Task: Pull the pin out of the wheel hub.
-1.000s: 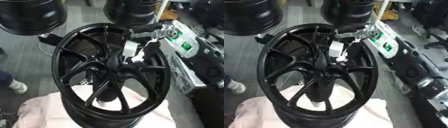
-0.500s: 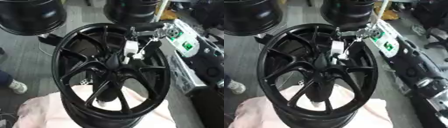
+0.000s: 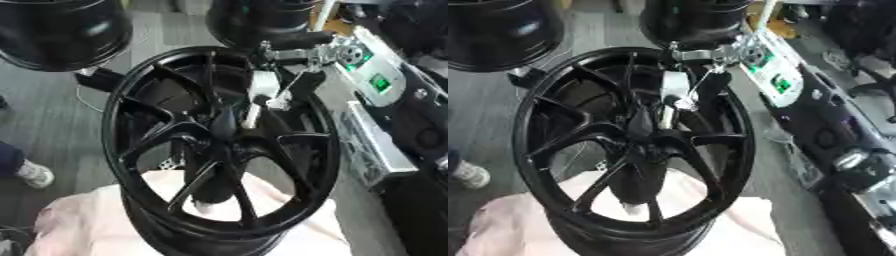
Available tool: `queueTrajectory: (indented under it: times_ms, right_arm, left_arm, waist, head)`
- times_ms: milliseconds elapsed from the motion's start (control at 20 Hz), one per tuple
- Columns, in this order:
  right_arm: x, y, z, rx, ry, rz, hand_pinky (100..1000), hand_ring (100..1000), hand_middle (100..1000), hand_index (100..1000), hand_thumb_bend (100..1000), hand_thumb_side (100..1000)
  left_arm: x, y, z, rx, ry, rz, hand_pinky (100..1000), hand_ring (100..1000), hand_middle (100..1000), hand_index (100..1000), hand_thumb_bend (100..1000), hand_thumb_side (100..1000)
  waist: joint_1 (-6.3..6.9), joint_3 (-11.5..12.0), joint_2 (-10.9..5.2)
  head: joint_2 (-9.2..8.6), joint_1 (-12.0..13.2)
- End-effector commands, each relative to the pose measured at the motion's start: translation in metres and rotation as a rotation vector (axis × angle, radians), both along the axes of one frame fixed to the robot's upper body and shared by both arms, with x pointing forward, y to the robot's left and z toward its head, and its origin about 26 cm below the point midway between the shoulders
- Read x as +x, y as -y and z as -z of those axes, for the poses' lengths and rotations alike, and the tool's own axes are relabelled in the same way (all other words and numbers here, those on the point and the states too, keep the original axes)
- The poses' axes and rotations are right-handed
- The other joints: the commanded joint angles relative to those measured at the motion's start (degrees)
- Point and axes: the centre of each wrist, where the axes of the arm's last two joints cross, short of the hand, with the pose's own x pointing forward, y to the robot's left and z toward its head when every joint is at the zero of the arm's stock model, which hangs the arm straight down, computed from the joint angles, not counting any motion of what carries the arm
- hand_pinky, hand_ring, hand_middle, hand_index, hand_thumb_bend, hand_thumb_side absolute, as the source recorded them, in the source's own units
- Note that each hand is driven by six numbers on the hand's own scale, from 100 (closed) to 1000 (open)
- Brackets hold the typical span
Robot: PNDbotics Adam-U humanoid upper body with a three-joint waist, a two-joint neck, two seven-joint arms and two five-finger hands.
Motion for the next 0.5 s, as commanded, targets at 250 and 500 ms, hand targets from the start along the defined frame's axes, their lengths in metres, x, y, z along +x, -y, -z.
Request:
queueTrajectory:
  times_ms: [250,500]
  right_arm:
    - [-0.01,0.031,-0.058,-0.094,0.131,-0.058,378,415,467,667,134,263]
    - [-0.019,0.078,-0.083,0.005,0.187,0.086,370,405,461,664,136,237]
  left_arm:
    - [-0.001,-0.001,-0.006,0.025,0.013,0.001,774,681,660,723,361,664]
    - [-0.001,-0.002,-0.006,0.027,0.011,-0.006,774,681,660,723,361,664]
  waist:
    - [0.19,-0.3,-1.45]
    - [0.18,-0.8,-1.63]
  head:
    - [0.3,0.2]
    - [0.39,0.7]
